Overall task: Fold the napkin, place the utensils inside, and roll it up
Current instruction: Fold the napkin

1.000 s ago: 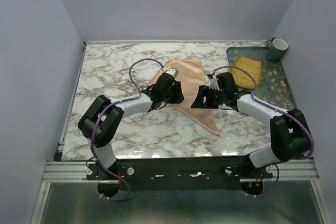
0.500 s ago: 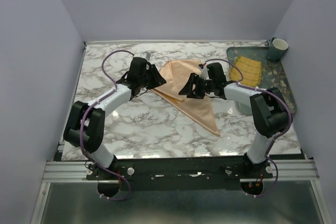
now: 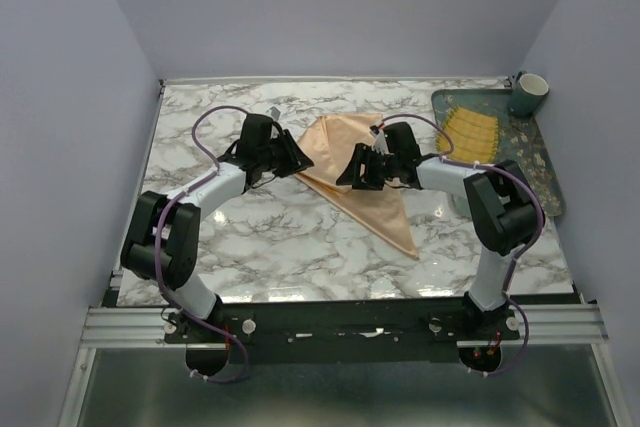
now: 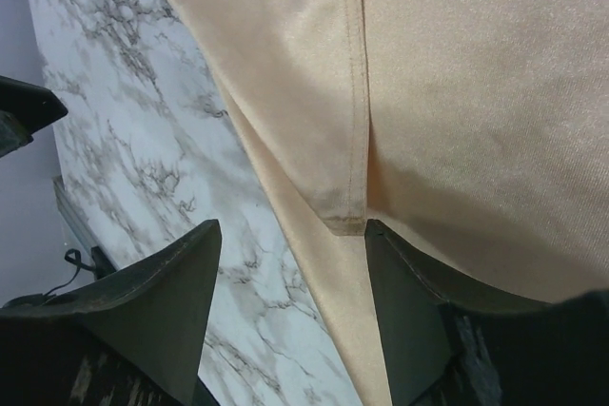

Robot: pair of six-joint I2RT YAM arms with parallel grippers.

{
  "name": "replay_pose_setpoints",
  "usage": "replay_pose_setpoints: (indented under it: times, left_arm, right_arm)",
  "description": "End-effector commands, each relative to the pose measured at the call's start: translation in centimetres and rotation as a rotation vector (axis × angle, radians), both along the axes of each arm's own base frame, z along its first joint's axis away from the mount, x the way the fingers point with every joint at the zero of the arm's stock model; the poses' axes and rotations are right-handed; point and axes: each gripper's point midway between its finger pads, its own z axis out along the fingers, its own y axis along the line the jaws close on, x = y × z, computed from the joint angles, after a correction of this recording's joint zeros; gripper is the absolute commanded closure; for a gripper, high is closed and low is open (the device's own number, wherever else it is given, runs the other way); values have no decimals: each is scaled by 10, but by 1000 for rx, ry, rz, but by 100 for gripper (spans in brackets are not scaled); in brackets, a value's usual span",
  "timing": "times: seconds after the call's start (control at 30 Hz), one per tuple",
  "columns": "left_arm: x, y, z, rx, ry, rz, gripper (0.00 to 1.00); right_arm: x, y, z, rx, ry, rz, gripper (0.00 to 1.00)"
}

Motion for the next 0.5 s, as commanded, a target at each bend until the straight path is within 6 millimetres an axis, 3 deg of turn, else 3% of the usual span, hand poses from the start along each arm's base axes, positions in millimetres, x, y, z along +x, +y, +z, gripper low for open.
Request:
replay_pose_setpoints:
  times: [0.0, 0.33, 0.47]
  left_arm:
    - [-3, -3, 13, -53, -23, -21, 62]
    - [0, 3, 25, -58, -52, -9, 62]
    - [1, 7, 27, -53, -61, 0, 62]
  right_arm:
    - [7, -1, -15, -59, -4, 1, 30]
    - [13, 4, -22, -50, 4, 18, 32]
    - [9, 7, -22, -34, 9, 34, 43]
